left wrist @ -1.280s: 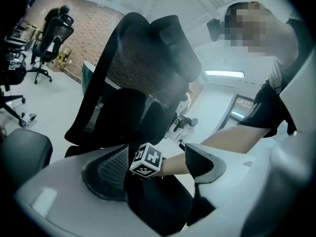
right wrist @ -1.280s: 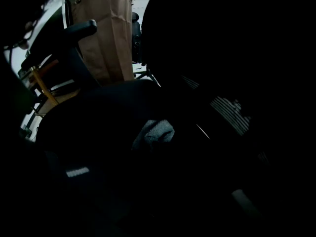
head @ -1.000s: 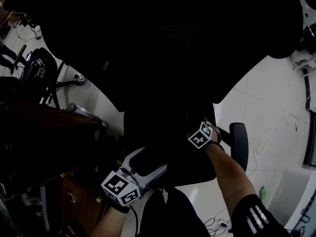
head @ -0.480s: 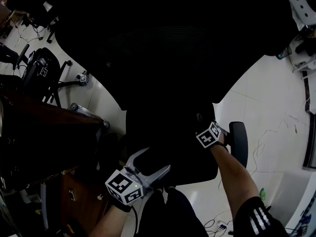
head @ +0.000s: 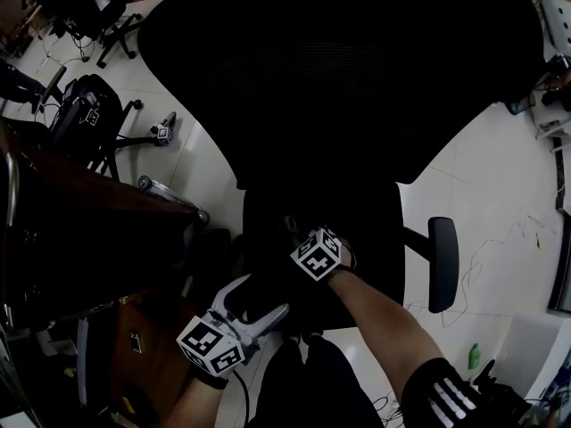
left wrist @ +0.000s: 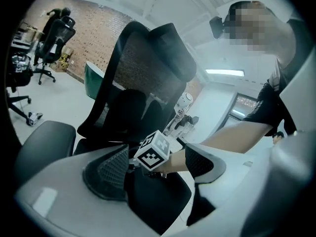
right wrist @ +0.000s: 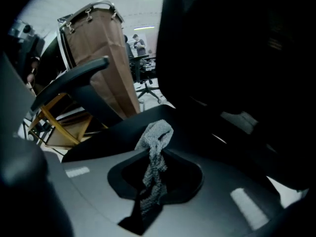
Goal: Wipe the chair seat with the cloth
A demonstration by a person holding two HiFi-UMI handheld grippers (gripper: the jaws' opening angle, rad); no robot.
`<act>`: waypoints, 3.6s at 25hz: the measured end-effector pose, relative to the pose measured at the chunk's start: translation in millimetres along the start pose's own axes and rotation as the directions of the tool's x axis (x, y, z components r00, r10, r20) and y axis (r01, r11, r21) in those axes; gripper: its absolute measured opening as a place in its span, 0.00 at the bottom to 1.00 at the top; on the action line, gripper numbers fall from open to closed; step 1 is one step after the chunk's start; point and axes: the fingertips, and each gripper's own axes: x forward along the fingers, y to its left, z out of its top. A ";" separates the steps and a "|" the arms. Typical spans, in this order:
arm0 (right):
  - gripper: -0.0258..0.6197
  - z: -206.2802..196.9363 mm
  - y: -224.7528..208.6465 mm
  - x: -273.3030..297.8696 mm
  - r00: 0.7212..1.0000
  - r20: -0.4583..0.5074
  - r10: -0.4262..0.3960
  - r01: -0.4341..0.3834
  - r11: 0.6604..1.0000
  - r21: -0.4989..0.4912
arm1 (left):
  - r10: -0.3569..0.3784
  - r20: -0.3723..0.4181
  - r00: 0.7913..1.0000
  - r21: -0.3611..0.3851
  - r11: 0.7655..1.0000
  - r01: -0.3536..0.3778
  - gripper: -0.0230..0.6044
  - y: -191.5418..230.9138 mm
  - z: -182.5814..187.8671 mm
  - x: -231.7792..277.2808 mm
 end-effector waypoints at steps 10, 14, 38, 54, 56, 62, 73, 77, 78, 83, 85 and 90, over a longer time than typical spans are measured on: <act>0.11 -13.6 50.0 48.3 0.993 -0.076 0.086 -0.091 0.994 -0.059 | 0.004 0.008 1.000 -0.022 1.000 -0.003 0.65 4.1 -12.9 -7.9; 0.11 -43.0 27.6 35.5 0.993 -0.110 0.037 -0.042 0.998 -0.045 | -0.021 -0.010 1.000 -0.021 1.000 0.021 0.65 -2.7 -19.4 0.5; 0.11 -134.7 -64.3 -79.2 0.987 -0.105 -0.124 0.139 0.980 0.144 | -0.119 -0.072 0.990 -0.016 0.993 0.119 0.65 -52.2 -44.3 21.1; 0.11 -70.7 128.0 19.2 0.979 -0.124 0.161 -0.172 0.981 -0.088 | -0.015 -0.064 0.998 -0.056 0.998 0.011 0.65 -27.1 -63.4 -36.9; 0.11 -85.2 117.4 14.5 0.981 -0.123 0.150 -0.159 0.985 -0.066 | -0.025 -0.066 0.997 -0.056 0.998 0.022 0.65 -30.0 -64.9 -33.7; 0.11 -149.8 60.9 -23.8 0.982 -0.177 0.058 -0.059 0.998 -0.002 | -0.105 -0.089 0.990 -0.047 0.994 0.102 0.65 -57.8 -71.1 -16.0; 0.11 -229.9 -12.1 -95.6 0.959 -0.271 -0.083 0.106 0.992 0.072 | -0.198 -0.111 0.974 -0.022 0.980 0.196 0.65 -96.0 -69.0 11.5; 0.11 -217.1 -4.6 -96.2 0.964 -0.256 -0.079 0.106 0.990 0.096 | -0.189 -0.112 0.976 -0.021 0.982 0.188 0.65 -92.2 -69.4 3.8; 0.11 -206.7 2.6 -94.9 0.970 -0.235 -0.062 0.088 0.991 0.102 | -0.183 -0.109 0.977 -0.024 0.983 0.181 0.65 -89.7 -69.0 1.0; 0.11 -129.8 79.4 -68.1 0.992 -0.097 0.081 -0.075 0.996 0.057 | -0.132 -0.109 0.985 -0.038 0.991 0.129 0.65 -73.3 -73.3 -20.2; 0.11 -103.4 116.0 -51.8 0.988 -0.064 0.138 -0.135 0.990 0.050 | -0.098 -0.102 0.990 -0.039 0.995 0.094 0.65 -62.6 -75.3 -33.9; 0.11 -72.1 190.3 -13.1 0.968 -0.053 0.244 -0.243 0.970 0.024 | -0.019 -0.120 0.993 -0.052 0.999 0.012 0.65 -36.9 -85.4 -65.1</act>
